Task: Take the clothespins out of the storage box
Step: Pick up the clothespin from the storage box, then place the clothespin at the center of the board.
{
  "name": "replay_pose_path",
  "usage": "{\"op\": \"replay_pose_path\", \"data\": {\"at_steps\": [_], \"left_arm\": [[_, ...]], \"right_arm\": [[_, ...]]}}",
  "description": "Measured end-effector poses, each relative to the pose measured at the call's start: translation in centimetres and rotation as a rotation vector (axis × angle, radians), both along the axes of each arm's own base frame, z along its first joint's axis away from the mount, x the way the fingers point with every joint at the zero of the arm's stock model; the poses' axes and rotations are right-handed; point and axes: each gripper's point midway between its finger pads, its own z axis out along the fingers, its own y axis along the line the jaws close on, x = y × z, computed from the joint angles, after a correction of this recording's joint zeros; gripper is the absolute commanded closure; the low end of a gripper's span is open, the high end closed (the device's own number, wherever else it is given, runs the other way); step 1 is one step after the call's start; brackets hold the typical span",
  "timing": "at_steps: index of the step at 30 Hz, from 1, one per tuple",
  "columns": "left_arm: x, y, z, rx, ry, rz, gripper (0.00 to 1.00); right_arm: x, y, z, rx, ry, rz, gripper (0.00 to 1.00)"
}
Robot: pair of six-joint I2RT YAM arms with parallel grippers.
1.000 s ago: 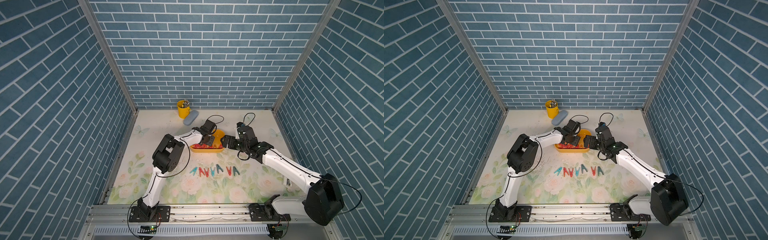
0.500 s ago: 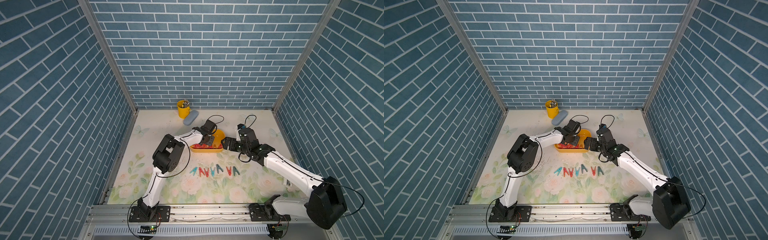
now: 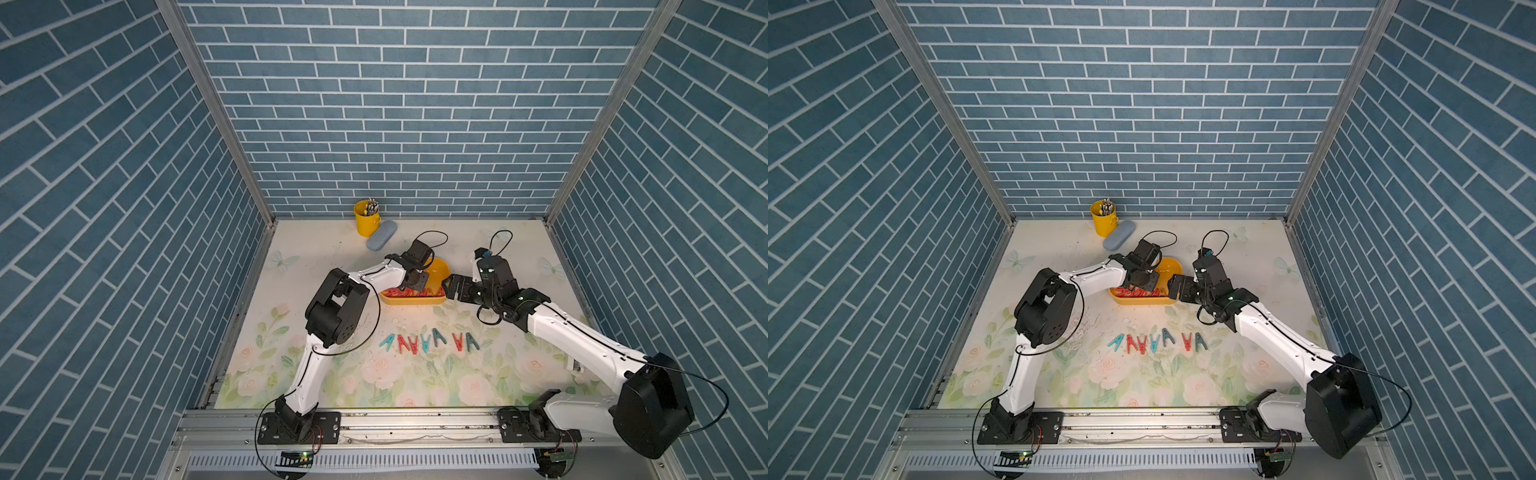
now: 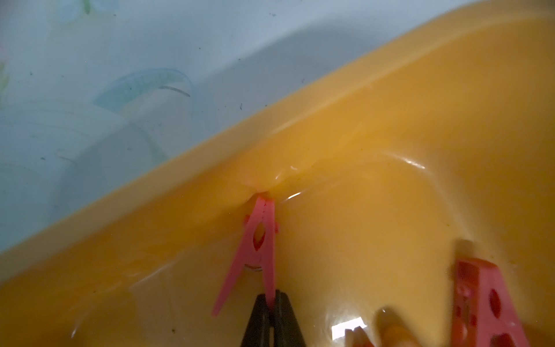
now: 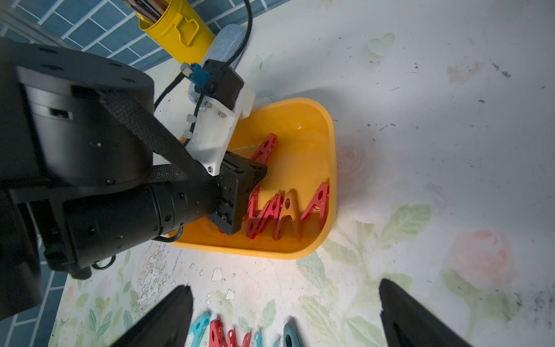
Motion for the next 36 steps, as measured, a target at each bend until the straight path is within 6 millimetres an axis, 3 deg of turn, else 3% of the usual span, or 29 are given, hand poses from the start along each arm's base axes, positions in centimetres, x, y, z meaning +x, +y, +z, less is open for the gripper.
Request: {"op": "replay_pose_path", "data": {"at_steps": [4, 10, 15, 19, 28, 36], "left_arm": [[-0.8, 0.2, 1.3, -0.018, 0.005, 0.016, 1.0], [-2.6, 1.2, 6.7, -0.102, -0.039, 0.054, 1.0], [-5.0, 3.2, 10.6, -0.171, -0.072, 0.104, 1.0], [-7.6, 5.6, 12.1, -0.198, -0.08, 0.153, 1.0], [-13.7, 11.8, 11.9, -0.198, -0.067, 0.276, 0.99], [-18.6, 15.8, 8.1, -0.195, 0.019, 0.391, 0.99]], "right_arm": [[-0.1, 0.2, -0.1, 0.011, 0.0, 0.011, 0.01], [-0.2, 0.9, 0.1, 0.042, -0.006, 0.038, 0.0], [0.0, 2.0, 0.6, 0.088, -0.02, 0.078, 0.01], [0.1, 3.5, 0.4, 0.12, -0.02, 0.122, 0.01], [-1.1, 8.1, -2.2, 0.133, 0.038, 0.252, 0.01], [-1.7, 11.1, -1.7, 0.159, 0.026, 0.324, 0.01]]}}
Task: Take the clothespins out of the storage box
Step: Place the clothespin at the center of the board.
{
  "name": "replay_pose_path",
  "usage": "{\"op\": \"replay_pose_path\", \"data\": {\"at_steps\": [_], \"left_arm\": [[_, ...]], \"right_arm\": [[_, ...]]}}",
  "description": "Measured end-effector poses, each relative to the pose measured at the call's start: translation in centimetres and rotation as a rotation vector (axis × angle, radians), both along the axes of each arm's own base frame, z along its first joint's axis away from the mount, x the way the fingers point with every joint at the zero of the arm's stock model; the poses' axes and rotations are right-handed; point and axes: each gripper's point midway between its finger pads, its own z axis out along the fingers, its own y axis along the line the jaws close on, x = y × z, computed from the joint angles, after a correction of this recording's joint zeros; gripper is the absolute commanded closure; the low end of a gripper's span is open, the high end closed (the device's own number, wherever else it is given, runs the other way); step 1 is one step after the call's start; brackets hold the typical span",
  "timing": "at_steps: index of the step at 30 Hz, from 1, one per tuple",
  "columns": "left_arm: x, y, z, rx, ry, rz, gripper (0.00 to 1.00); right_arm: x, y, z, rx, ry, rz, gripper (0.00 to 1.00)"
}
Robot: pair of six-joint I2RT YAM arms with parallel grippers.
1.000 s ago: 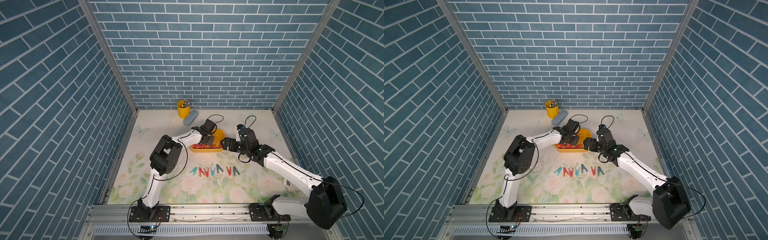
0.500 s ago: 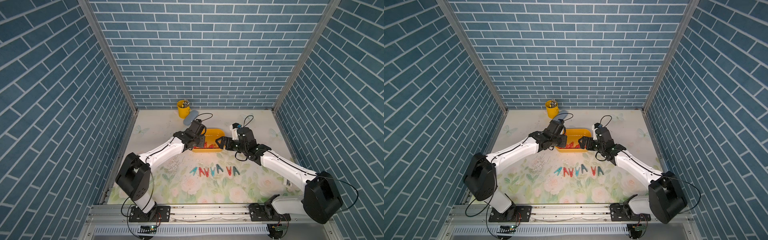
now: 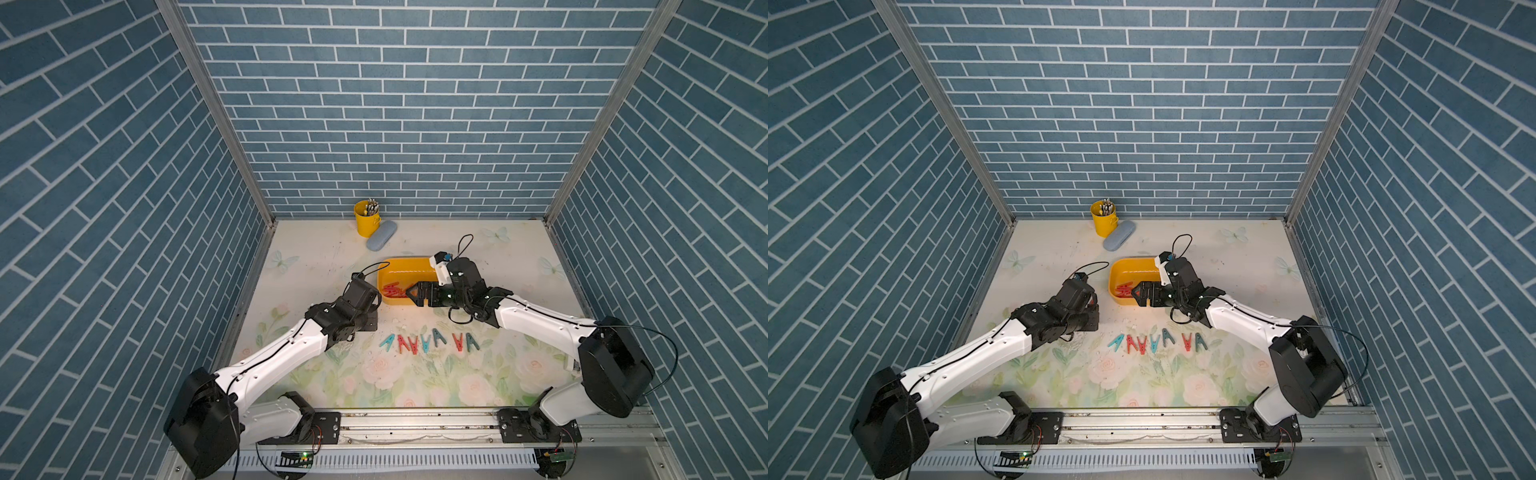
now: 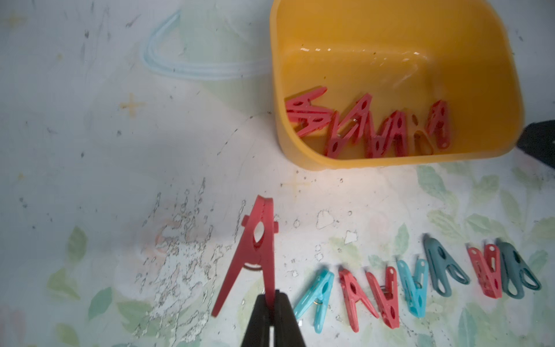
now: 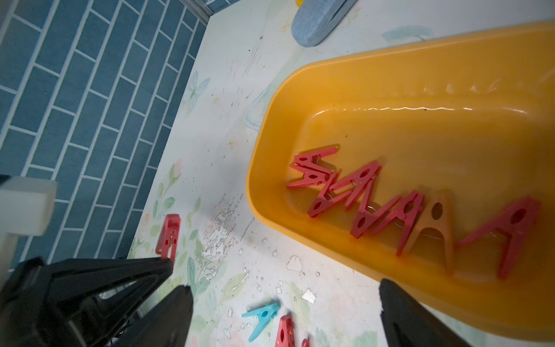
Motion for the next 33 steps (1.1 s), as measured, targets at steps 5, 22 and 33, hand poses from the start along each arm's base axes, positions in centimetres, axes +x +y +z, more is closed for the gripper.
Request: {"op": "replay_pose_path", "data": {"at_steps": [5, 22, 33], "left_arm": [[-2.6, 1.4, -3.7, -0.008, 0.091, 0.044, 0.98], [-6.0, -1.4, -9.0, -0.052, 0.236, -0.006, 0.93], [-5.4, -2.4, -8.3, -0.062, 0.22, -0.014, 0.46]], "right_arm": [[-0.3, 0.5, 0.1, 0.004, -0.002, 0.015, 0.01], [-0.2, 0.5, 0.3, -0.002, -0.008, 0.007, 0.01], [-0.1, 0.2, 0.0, -0.018, -0.005, -0.006, 0.0]]}}
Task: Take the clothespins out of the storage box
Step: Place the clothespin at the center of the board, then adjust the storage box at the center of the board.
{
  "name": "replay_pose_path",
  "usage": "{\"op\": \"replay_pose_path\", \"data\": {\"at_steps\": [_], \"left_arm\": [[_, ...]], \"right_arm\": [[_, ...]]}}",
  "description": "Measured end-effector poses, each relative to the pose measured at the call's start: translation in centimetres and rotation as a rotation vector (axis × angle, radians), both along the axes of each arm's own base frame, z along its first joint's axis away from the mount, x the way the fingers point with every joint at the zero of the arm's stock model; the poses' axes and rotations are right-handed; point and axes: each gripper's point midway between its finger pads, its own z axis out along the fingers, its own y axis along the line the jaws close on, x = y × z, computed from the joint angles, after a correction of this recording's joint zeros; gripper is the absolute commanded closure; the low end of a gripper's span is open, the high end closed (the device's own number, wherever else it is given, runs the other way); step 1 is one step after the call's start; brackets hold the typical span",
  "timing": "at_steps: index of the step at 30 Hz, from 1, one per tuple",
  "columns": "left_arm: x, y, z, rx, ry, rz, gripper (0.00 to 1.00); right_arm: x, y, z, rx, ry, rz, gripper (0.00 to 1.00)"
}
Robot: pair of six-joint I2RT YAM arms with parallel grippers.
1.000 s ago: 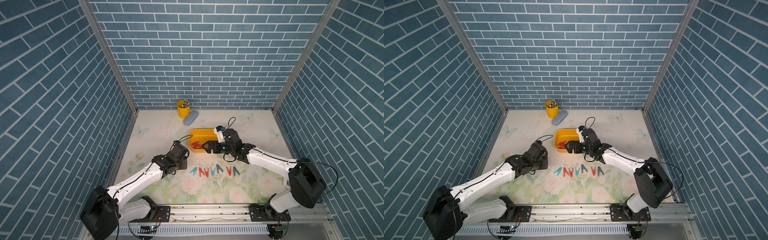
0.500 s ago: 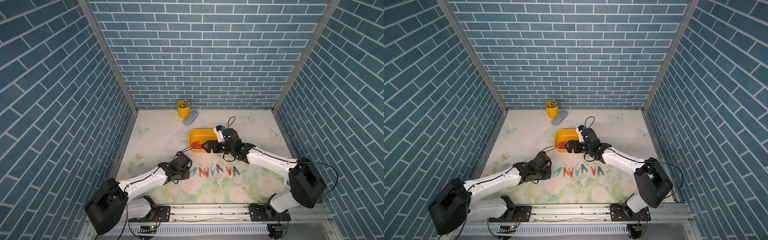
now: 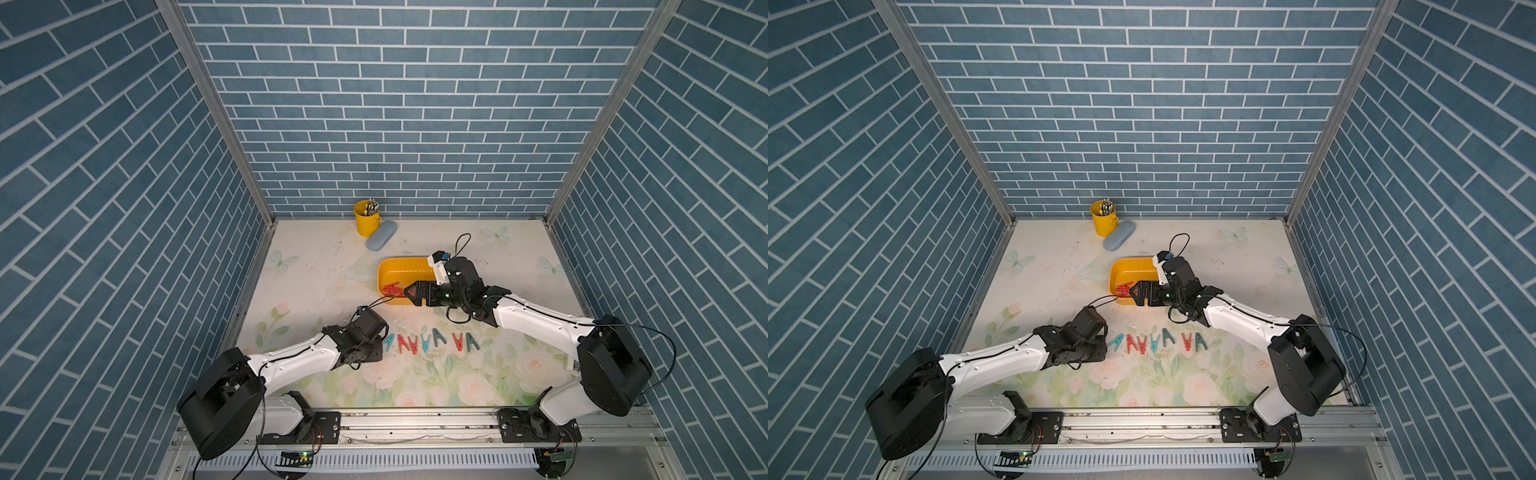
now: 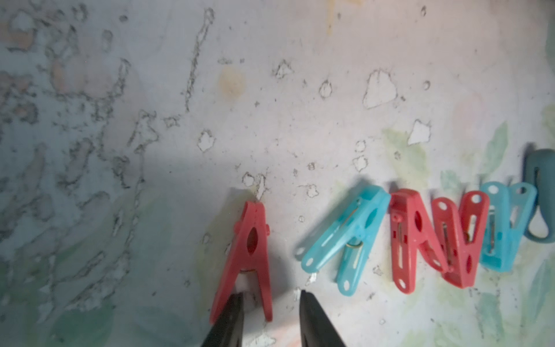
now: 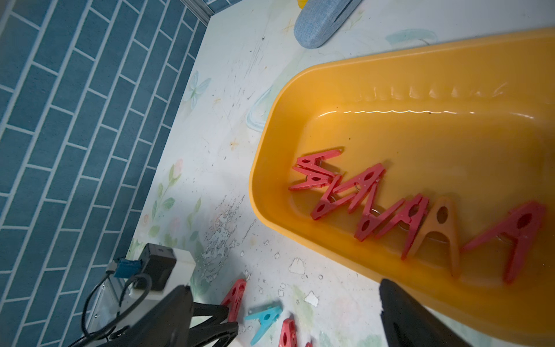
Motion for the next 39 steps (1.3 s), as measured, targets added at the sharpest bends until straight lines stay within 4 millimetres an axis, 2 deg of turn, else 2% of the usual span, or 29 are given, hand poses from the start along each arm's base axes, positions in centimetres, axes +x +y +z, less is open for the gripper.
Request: {"op": "replay_pose_path", "data": {"at_steps": [2, 7, 15, 19, 23, 29, 35, 37, 39], "left_arm": [[0.5, -0.3, 0.7, 0.001, -0.015, 0.001, 0.36], [2.4, -1.2, 3.6, -0.002, -0.081, 0.001, 0.0], [6.7, -1.5, 8.5, -0.034, -0.191, 0.059, 0.0], [9.7, -1.2, 9.7, -0.023, -0.222, 0.103, 0.0], [12.5, -1.1, 9.8, 0.001, -0.237, 0.127, 0.12], [17.2, -1.4, 8.9, 0.059, -0.277, 0.129, 0.4], [20.4, -2.0, 6.4, 0.125, -0.264, 0.101, 0.52], [21.1, -1.8, 5.2, 0.147, -0.25, 0.096, 0.63], [21.6, -1.6, 4.2, 0.166, -0.233, 0.095, 0.67]], "right_arm": [[0.1, -0.1, -0.1, -0.008, 0.0, -0.007, 0.01], [0.5, -0.6, -0.1, -0.047, -0.015, -0.025, 0.01], [2.0, -1.9, 0.6, -0.1, -0.065, -0.092, 0.01], [2.6, -2.8, 0.9, -0.117, -0.083, -0.125, 0.01], [2.9, -3.2, 1.4, -0.116, -0.099, -0.142, 0.01], [3.0, -3.2, 1.6, -0.113, -0.103, -0.145, 0.01], [3.0, -3.2, 2.1, -0.104, -0.112, -0.146, 0.01], [2.9, -3.3, 2.5, -0.097, -0.119, -0.147, 0.01], [2.9, -3.3, 2.8, -0.089, -0.127, -0.149, 0.0]]}}
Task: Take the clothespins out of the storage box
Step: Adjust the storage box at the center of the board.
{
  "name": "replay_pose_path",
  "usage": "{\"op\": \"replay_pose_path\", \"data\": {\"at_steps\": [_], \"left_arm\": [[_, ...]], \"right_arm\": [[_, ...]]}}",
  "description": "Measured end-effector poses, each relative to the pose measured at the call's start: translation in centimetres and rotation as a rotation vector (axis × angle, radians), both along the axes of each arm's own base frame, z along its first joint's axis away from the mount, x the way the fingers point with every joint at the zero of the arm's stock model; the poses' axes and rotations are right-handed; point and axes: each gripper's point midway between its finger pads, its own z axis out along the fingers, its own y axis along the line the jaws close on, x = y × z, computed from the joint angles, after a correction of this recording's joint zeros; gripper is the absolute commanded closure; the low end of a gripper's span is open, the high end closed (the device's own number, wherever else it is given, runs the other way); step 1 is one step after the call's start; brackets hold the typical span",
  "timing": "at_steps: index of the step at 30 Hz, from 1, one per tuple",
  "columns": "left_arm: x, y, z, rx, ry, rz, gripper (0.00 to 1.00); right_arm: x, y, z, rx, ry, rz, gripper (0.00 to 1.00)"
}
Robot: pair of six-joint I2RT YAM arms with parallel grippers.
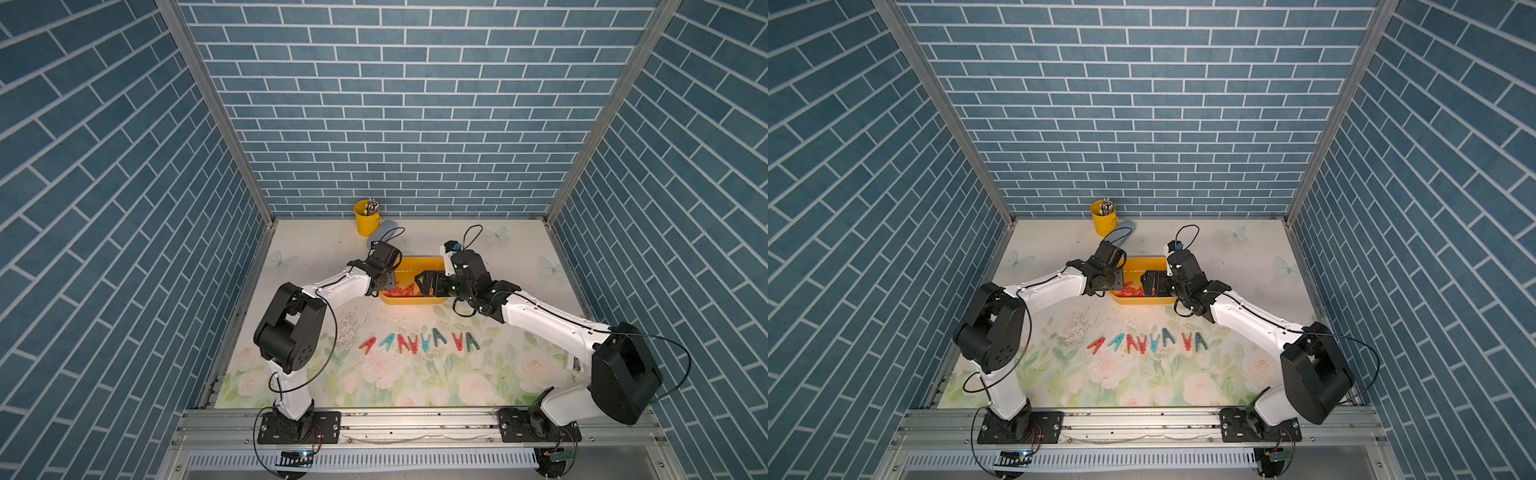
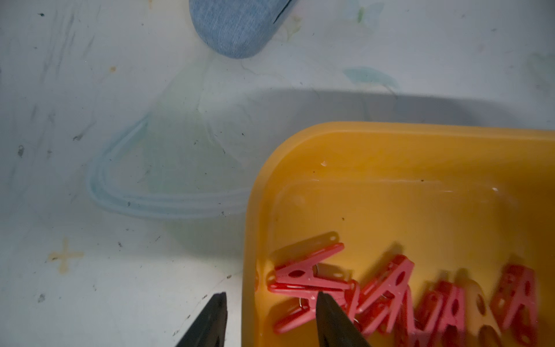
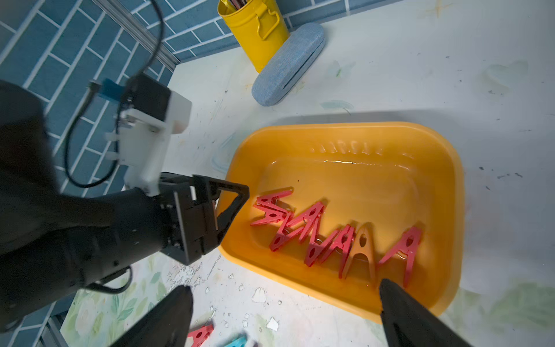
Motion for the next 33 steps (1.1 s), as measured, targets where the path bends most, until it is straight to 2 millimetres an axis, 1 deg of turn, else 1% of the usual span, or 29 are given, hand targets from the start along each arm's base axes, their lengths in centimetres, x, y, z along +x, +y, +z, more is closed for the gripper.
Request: {"op": "replay_pose_path", "data": {"at_steps": [1, 3, 7, 8, 9, 10, 11, 12, 13, 14, 15, 16, 17, 18, 19, 20, 21, 25, 26, 28, 31, 33], "left_arm": [[0.3, 0.1, -0.5, 0.008, 0.008, 0.001, 0.73], [0.7, 0.2, -1.2, 0.02, 0.019, 0.002, 0.81], [1.5, 0.0, -1.9, 0.033, 0.033, -0.006, 0.98], [1.6, 0.0, -1.9, 0.035, 0.035, -0.008, 0.99], [1.7, -0.1, -1.9, 0.034, 0.035, -0.009, 0.96], [1.7, -0.2, -2.0, 0.032, 0.037, -0.011, 0.84], [1.6, -0.2, -2.0, 0.031, 0.039, -0.013, 0.66], [1.6, -0.3, -1.9, 0.028, 0.04, -0.014, 0.45], [1.6, -0.4, -1.9, 0.025, 0.041, -0.016, 0.3], [1.6, -0.4, -1.9, 0.026, 0.044, -0.019, 0.26], [1.5, -0.3, -1.9, 0.025, 0.048, -0.018, 0.18], [1.5, -0.3, -2.0, 0.027, 0.05, -0.019, 0.12], [1.4, -0.3, -2.0, 0.026, 0.053, -0.018, 0.1], [1.3, -0.3, -2.0, 0.029, 0.055, -0.021, 0.02], [1.3, -0.3, -2.0, 0.029, 0.056, -0.021, 0.01], [1.3, -0.3, -2.0, 0.029, 0.057, -0.02, 0.04], [1.2, -0.3, -1.9, 0.029, 0.058, -0.023, 0.1], [1.2, -0.3, -1.8, 0.028, 0.056, -0.027, 0.55], [1.2, -0.3, -1.8, 0.029, 0.057, -0.031, 0.64], [1.2, -0.3, -1.9, 0.028, 0.058, -0.027, 0.86], [1.3, -0.5, -1.8, 0.013, 0.057, -0.026, 0.99], [1.3, -0.8, -1.5, -0.004, 0.051, -0.024, 1.0]], "right_arm": [[0.0, 0.0, 0.1, 0.002, -0.003, 0.0, 0.01], [-0.1, -0.2, 0.1, 0.003, -0.005, -0.002, 0.0], [-0.2, -0.5, -0.2, -0.001, -0.003, -0.007, 0.01], [-0.2, -0.5, -0.3, -0.001, -0.002, -0.008, 0.01], [-0.2, -0.6, -0.4, -0.003, -0.001, -0.009, 0.01], [-0.2, -0.6, -0.4, -0.004, 0.001, -0.009, 0.0], [-0.2, -0.6, -0.5, -0.005, 0.001, -0.009, 0.01], [-0.2, -0.7, -0.5, -0.005, 0.001, -0.01, 0.01], [-0.2, -0.7, -0.5, -0.005, 0.001, -0.011, 0.01], [-0.2, -0.7, -0.5, -0.004, 0.001, -0.011, 0.01], [-0.2, -0.7, -0.5, -0.002, -0.001, -0.011, 0.0], [-0.1, -0.7, -0.4, 0.0, -0.003, -0.011, 0.01], [-0.1, -0.7, -0.4, 0.001, -0.004, -0.012, 0.01], [-0.1, -0.6, -0.3, 0.002, -0.006, -0.012, 0.01], [0.0, -0.6, -0.3, 0.004, -0.007, -0.011, 0.0], [0.0, -0.6, -0.3, 0.006, -0.008, -0.01, 0.01], [0.0, -0.6, -0.2, 0.008, -0.008, -0.009, 0.0], [0.0, -0.5, -0.1, 0.014, -0.012, -0.006, 0.01], [0.0, -0.4, -0.1, 0.015, -0.013, -0.006, 0.01], [0.0, -0.4, 0.0, 0.017, -0.013, -0.005, 0.01], [-0.1, -0.4, -0.2, 0.016, -0.011, -0.003, 0.01], [-0.2, -0.5, -0.6, 0.011, -0.005, -0.003, 0.0]]}}
